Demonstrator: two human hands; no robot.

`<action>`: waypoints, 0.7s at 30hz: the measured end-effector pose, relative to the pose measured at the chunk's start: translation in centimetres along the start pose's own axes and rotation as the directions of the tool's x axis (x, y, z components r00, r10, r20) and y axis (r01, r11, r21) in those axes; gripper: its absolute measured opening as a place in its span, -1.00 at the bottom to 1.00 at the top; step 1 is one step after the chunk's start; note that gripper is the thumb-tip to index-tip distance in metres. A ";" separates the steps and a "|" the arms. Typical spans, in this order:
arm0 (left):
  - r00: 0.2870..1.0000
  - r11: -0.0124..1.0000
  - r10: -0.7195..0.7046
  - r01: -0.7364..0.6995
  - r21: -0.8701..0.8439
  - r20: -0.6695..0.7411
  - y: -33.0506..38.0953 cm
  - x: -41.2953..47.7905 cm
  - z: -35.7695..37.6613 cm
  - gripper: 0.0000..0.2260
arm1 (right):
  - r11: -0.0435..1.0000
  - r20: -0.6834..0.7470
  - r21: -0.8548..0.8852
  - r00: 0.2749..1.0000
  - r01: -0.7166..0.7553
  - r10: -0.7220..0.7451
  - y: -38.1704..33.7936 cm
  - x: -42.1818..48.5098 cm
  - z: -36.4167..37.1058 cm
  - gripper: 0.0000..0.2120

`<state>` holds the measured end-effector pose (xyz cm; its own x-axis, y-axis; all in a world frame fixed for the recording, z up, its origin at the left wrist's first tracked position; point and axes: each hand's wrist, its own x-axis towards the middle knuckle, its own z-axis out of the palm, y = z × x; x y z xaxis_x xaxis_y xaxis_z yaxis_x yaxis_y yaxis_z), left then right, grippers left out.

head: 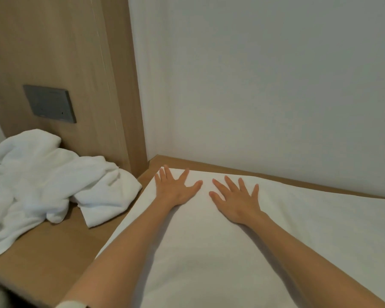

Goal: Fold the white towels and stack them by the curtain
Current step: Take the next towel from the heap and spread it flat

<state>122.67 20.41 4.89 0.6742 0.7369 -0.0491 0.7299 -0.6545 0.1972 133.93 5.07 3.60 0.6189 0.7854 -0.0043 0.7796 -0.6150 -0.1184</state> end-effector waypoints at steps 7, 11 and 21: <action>0.997 0.997 0.071 -0.071 -0.016 0.031 -0.8 2.2 -0.8 -0.34 | 0.997 -0.019 0.018 0.997 -0.069 0.070 -0.5 1.2 0.5 -0.40; 0.993 0.988 0.112 -0.109 -0.113 0.021 -0.6 1.0 -1.9 -0.48 | 0.997 -0.037 0.041 0.997 -0.061 0.063 -0.7 1.1 0.3 -0.43; 0.989 0.989 0.147 -0.146 -0.035 0.007 4.9 -9.6 -1.9 -0.47 | 0.991 -0.035 0.132 0.999 -0.018 0.023 -1.1 -3.5 -1.3 -0.53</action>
<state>119.53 10.47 8.16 0.7747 0.6318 -0.0265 0.6189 -0.7490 0.2367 131.03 2.86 4.99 0.6395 0.7683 0.0277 0.7489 -0.6143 -0.2486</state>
